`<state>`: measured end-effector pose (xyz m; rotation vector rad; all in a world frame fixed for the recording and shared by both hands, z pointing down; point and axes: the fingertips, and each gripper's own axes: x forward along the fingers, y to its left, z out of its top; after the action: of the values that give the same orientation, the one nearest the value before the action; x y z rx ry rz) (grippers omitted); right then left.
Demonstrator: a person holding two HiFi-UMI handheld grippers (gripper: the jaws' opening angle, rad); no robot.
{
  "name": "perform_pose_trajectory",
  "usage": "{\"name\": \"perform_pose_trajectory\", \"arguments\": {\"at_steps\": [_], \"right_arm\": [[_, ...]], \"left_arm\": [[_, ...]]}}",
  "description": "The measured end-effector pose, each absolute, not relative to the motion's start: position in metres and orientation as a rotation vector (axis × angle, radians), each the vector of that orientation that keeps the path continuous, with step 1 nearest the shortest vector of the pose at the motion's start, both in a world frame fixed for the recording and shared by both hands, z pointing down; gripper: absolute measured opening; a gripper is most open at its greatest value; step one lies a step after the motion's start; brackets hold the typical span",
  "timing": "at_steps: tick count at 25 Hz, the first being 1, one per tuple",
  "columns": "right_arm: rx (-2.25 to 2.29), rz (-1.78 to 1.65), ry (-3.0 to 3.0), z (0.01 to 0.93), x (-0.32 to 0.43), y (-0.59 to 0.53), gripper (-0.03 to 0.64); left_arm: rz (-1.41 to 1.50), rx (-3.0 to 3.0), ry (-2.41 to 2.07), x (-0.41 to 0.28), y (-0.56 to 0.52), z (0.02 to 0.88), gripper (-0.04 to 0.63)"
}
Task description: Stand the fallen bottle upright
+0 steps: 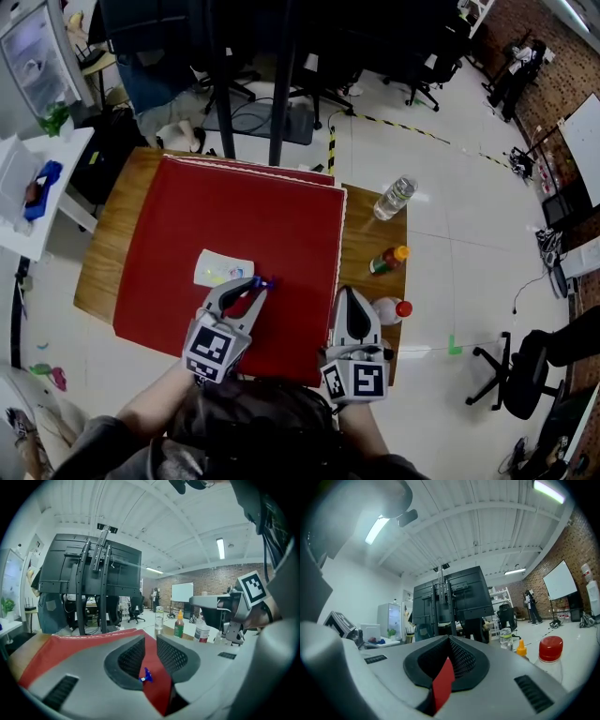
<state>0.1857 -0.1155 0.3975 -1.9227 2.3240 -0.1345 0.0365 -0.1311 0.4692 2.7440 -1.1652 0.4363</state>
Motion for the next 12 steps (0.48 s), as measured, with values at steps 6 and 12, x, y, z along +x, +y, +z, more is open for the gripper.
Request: {"name": "perform_pose_trajectory", "arguments": {"at_steps": [6,12], "right_arm": [[-1.913,-0.16,2.335,0.406,0.185,-0.12,0.013],[-1.903,-0.179,2.348,0.413,0.181,-0.133,0.012]], "left_arm": [[0.562,2.744,-1.099,0.042,-0.138,0.493,0.16],[0.728,2.803,-1.015,0.048,-0.146,0.515,0.219]]}}
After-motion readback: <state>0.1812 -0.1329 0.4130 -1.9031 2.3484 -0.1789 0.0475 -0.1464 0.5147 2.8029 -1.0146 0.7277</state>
